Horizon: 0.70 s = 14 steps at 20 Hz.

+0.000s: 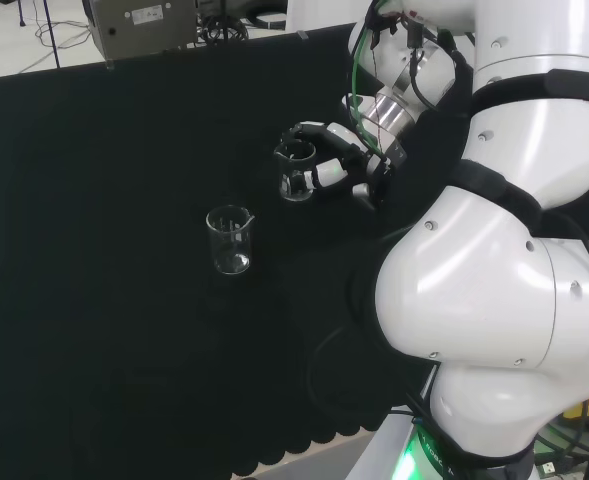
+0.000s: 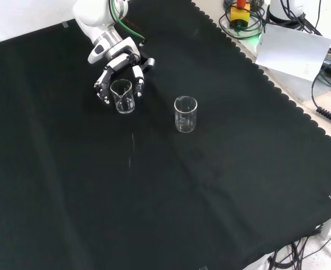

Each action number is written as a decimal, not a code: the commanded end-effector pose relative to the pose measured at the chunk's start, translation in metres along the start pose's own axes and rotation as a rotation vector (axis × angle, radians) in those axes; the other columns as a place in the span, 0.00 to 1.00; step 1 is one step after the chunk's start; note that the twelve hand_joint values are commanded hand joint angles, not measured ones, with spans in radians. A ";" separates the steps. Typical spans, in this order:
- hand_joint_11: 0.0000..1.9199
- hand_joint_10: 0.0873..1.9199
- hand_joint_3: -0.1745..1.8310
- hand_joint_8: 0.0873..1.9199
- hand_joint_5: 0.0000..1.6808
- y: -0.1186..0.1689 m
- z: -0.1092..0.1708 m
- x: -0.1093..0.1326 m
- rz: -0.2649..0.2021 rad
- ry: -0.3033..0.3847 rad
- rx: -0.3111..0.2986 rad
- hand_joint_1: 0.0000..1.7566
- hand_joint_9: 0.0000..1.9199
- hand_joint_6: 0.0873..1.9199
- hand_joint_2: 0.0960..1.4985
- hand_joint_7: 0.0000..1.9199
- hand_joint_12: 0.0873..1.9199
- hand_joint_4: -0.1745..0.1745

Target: Pick up the beaker on the right.

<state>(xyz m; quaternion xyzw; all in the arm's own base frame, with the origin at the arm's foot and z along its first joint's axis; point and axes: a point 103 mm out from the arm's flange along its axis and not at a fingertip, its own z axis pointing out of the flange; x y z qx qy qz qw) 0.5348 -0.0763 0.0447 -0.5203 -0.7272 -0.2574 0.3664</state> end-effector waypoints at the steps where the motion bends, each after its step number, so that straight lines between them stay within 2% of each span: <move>1: 0.13 0.30 0.44 0.38 0.21 0.000 0.000 0.000 -0.002 0.000 -0.006 0.61 0.33 0.39 0.28 0.24 0.69 0.34; 8: 0.13 0.30 0.45 0.39 0.23 0.000 0.000 0.000 0.005 0.006 -0.058 0.60 0.34 0.38 0.28 0.24 0.69 0.33; 14: 0.15 0.30 0.44 0.39 0.31 0.000 0.000 0.000 0.015 0.009 -0.076 0.58 0.37 0.41 0.29 0.29 0.69 0.31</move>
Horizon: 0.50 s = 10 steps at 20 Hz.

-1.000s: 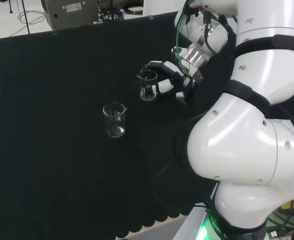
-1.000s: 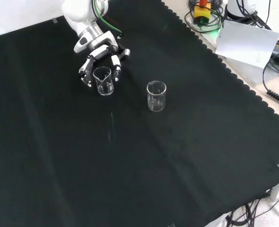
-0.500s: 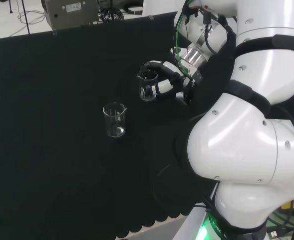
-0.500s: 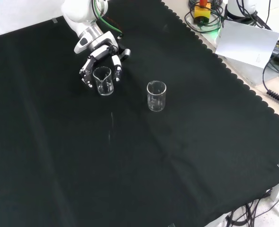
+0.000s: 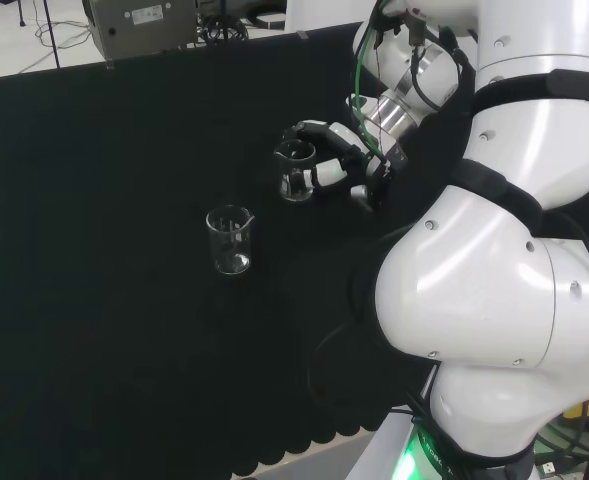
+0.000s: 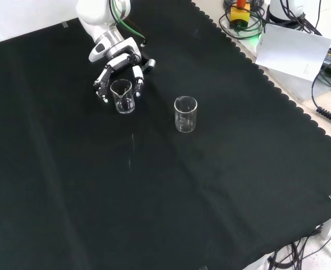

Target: Pick up the beaker on the right.

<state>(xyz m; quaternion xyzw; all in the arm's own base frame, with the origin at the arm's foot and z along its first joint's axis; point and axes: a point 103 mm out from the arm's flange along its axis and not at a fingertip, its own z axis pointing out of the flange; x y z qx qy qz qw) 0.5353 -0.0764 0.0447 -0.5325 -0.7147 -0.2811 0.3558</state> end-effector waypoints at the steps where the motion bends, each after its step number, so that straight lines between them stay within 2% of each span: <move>1: 0.16 0.30 0.44 0.39 0.33 0.000 0.000 0.000 0.012 -0.001 -0.014 0.58 0.38 0.41 0.29 0.30 0.69 0.30; 10: 0.17 0.29 0.43 0.38 0.34 0.000 0.000 0.000 0.034 -0.009 -0.007 0.57 0.39 0.42 0.30 0.31 0.69 0.29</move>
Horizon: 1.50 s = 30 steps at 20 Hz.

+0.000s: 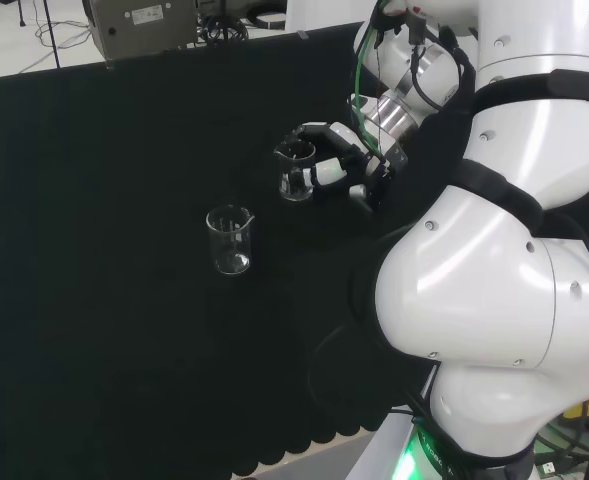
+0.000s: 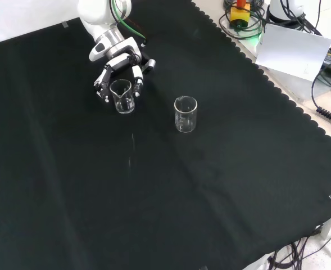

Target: Pick up the beaker on the right.

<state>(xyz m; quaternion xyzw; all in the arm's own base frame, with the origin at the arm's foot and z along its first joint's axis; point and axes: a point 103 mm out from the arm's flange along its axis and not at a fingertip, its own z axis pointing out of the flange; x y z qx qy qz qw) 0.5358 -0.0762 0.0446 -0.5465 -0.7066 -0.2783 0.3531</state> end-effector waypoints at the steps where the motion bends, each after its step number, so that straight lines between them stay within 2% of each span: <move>1: 0.17 0.29 0.43 0.38 0.33 0.000 0.000 0.000 0.004 0.002 0.010 0.57 0.39 0.41 0.30 0.31 0.69 0.28; 9: 0.17 0.29 0.42 0.38 0.29 0.000 0.000 0.000 0.014 -0.010 0.024 0.56 0.38 0.40 0.30 0.29 0.69 0.27; 12: 0.17 0.29 0.42 0.38 0.29 0.000 0.000 0.000 0.014 -0.018 0.010 0.55 0.38 0.40 0.31 0.29 0.69 0.27; 15: 0.17 0.29 0.42 0.38 0.29 0.001 0.009 0.000 0.056 -0.027 -0.052 0.55 0.38 0.40 0.31 0.29 0.69 0.27; 18: 0.17 0.29 0.42 0.38 0.29 0.001 0.014 0.005 0.060 -0.044 -0.089 0.55 0.38 0.40 0.31 0.29 0.69 0.26; 23: 0.17 0.29 0.41 0.38 0.27 0.000 0.015 0.007 0.068 -0.065 -0.110 0.54 0.37 0.39 0.30 0.28 0.69 0.25; 26: 0.18 0.30 0.41 0.39 0.35 -0.001 0.012 0.007 0.095 -0.095 -0.134 0.54 0.39 0.41 0.33 0.29 0.69 0.25; 28: 0.23 0.29 0.40 0.38 0.48 -0.001 0.011 0.010 0.127 -0.139 -0.173 0.55 0.43 0.40 0.37 0.35 0.67 0.25; 29: 0.29 0.27 0.38 0.37 0.55 -0.001 0.010 0.011 0.145 -0.162 -0.190 0.57 0.49 0.41 0.43 0.42 0.65 0.46; 30: 0.37 0.26 0.35 0.35 0.61 -0.002 0.009 0.013 0.159 -0.186 -0.206 0.59 0.55 0.41 0.47 0.49 0.61 0.62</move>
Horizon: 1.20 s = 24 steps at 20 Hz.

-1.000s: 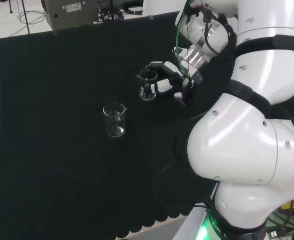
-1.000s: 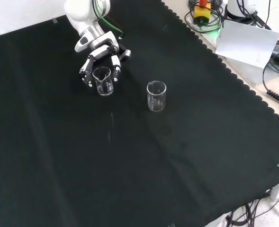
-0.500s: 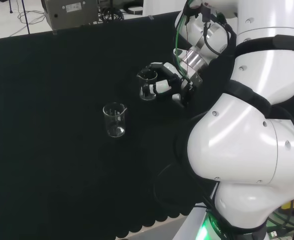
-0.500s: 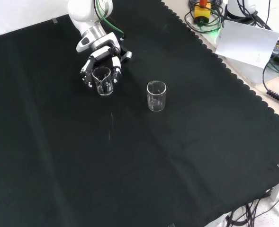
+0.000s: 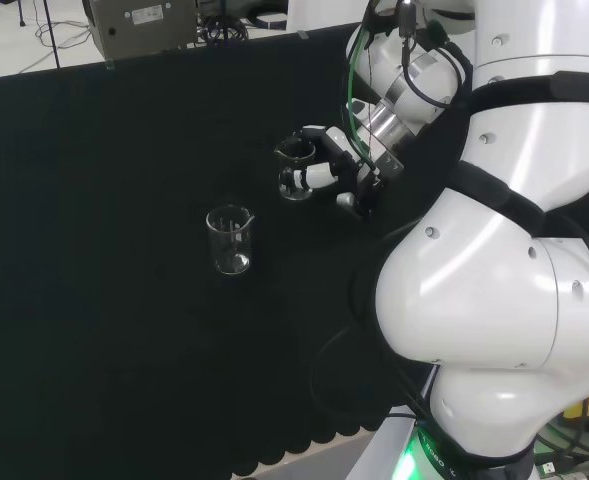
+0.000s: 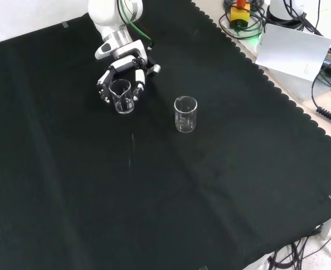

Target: Pick up the beaker on the right.

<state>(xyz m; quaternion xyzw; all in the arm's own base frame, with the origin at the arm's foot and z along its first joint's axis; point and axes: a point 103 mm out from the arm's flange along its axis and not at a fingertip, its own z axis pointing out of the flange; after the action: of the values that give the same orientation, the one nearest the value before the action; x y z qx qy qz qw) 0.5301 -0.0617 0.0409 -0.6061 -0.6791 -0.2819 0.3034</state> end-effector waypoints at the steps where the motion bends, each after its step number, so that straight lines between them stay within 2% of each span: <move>1: 0.44 0.22 0.34 0.32 0.64 0.000 -0.006 0.009 0.087 -0.134 -0.111 0.61 0.60 0.41 0.49 0.55 0.57 0.70; 4: 0.62 0.12 0.34 0.23 0.71 -0.002 -0.006 0.016 0.099 -0.194 -0.141 0.63 0.74 0.35 0.48 0.68 0.44 0.78; 7: 0.72 0.03 0.34 0.14 0.76 -0.004 -0.008 0.027 0.074 -0.217 -0.173 0.64 0.83 0.28 0.45 0.77 0.37 0.94; 9: 0.76 0.00 0.35 0.10 0.78 -0.005 -0.012 0.036 0.050 -0.225 -0.189 0.64 0.86 0.25 0.44 0.80 0.33 0.99; 14: 0.79 0.00 0.35 0.06 0.80 -0.005 -0.029 0.060 -0.005 -0.208 -0.181 0.65 0.89 0.22 0.43 0.84 0.31 1.00; 16: 0.80 0.00 0.35 0.06 0.80 -0.005 -0.038 0.070 -0.021 -0.214 -0.164 0.65 0.89 0.22 0.43 0.84 0.31 1.00; 19: 0.80 0.00 0.35 0.06 0.80 -0.006 -0.052 0.084 -0.042 -0.245 -0.106 0.65 0.89 0.22 0.43 0.84 0.31 1.00; 24: 0.80 0.00 0.37 0.05 0.80 -0.012 -0.071 0.102 -0.062 -0.320 0.033 0.65 0.90 0.22 0.42 0.86 0.30 1.00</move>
<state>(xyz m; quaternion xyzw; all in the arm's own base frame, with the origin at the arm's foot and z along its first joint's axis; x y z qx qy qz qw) 0.5240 -0.0472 0.1273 -0.6405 -0.7027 -0.2528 0.1791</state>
